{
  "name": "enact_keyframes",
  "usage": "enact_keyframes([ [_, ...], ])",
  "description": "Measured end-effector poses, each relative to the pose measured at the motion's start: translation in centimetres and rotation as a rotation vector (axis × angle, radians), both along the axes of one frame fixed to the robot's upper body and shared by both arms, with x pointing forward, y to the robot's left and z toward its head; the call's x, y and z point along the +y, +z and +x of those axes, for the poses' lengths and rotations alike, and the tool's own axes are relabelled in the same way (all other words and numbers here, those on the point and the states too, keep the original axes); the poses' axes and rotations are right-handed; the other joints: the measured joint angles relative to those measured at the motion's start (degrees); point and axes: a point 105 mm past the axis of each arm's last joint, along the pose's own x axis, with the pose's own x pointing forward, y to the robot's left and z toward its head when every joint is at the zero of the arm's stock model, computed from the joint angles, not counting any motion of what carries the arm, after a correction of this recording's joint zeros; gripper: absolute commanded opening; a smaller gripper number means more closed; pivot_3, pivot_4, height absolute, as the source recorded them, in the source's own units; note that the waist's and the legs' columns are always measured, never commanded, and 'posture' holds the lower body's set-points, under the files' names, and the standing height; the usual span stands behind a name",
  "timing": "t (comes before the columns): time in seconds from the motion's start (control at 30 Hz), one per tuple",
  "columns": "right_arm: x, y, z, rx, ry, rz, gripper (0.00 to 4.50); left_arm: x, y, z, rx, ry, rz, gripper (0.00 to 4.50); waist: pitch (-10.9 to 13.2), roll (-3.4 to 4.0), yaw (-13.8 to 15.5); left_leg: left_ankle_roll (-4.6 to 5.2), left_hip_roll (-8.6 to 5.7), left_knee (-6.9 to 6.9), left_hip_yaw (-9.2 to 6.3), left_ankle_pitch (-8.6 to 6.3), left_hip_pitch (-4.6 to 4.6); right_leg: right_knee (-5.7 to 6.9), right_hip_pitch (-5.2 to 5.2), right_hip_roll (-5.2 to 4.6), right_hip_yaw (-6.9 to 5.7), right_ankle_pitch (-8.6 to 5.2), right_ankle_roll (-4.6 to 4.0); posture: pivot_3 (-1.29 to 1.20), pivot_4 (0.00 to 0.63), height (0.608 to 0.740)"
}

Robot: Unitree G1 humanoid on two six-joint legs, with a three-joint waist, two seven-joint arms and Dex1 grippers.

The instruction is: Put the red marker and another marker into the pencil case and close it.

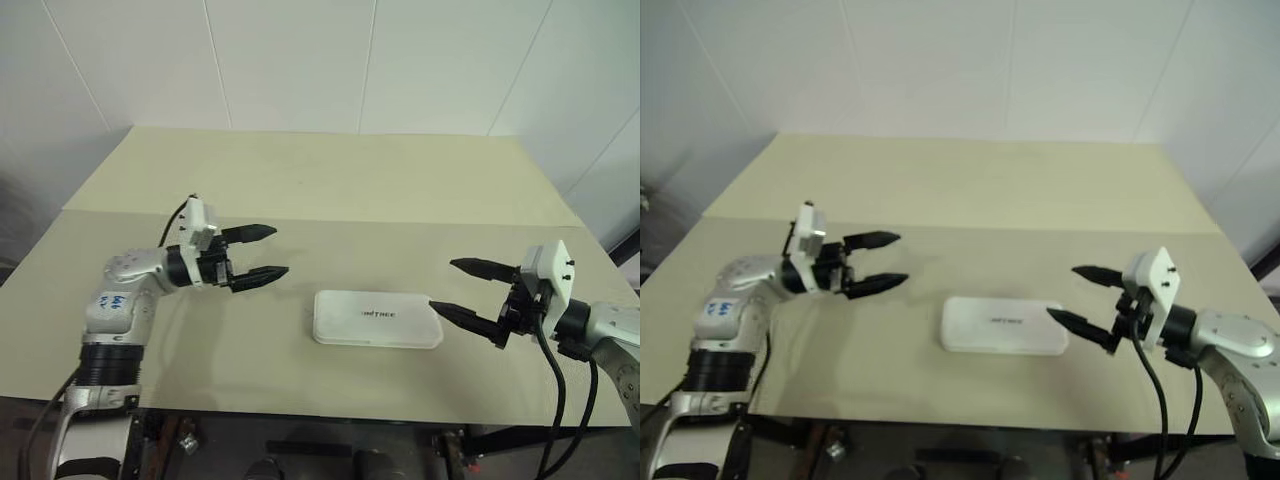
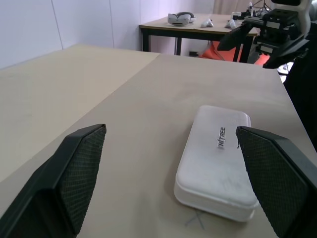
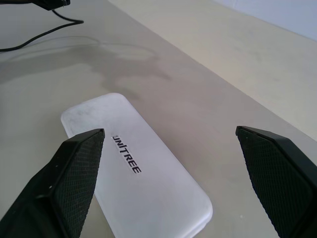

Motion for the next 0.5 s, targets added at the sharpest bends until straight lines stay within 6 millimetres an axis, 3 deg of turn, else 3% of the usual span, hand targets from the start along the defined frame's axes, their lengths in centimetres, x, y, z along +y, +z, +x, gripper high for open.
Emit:
enact_keyframes([
  [0.23, -1.4, -0.1, 0.5, 0.021, -0.02, -0.042, 4.5, -0.3, -1.1, -0.7, 0.005, -0.004, 0.029, 4.45, 0.0, 0.0, 0.03, 0.0, 0.01, -0.08, -0.02, -0.01, -0.01, -0.02, -0.01, -0.02, -0.03, 0.0, 0.0, 0.0, 0.15, 0.74],
  [0.37, -1.2, 0.9, 1.1, -0.027, -0.015, -0.05, 4.5, -0.5, -1.2, -1.1, -0.014, 0.001, 0.042, 4.45, 0.0, 0.0, -0.58, 0.0, 0.02, -0.08, 0.03, -0.01, 0.05, -0.01, -0.01, 0.0, 0.0, 0.0, 0.0, 0.0, 0.15, 0.74],
  [0.5, -0.4, 0.1, 1.4, -0.004, 0.008, 0.002, 4.5, -0.3, -2.9, -1.7, 0.027, 0.022, 0.055, 4.45, 0.0, 0.0, -0.76, 0.0, 0.05, -0.11, 0.02, -0.01, 0.02, 0.01, -0.04, 0.01, 0.0, -0.02, -0.04, 0.0, 0.15, 0.74],
])
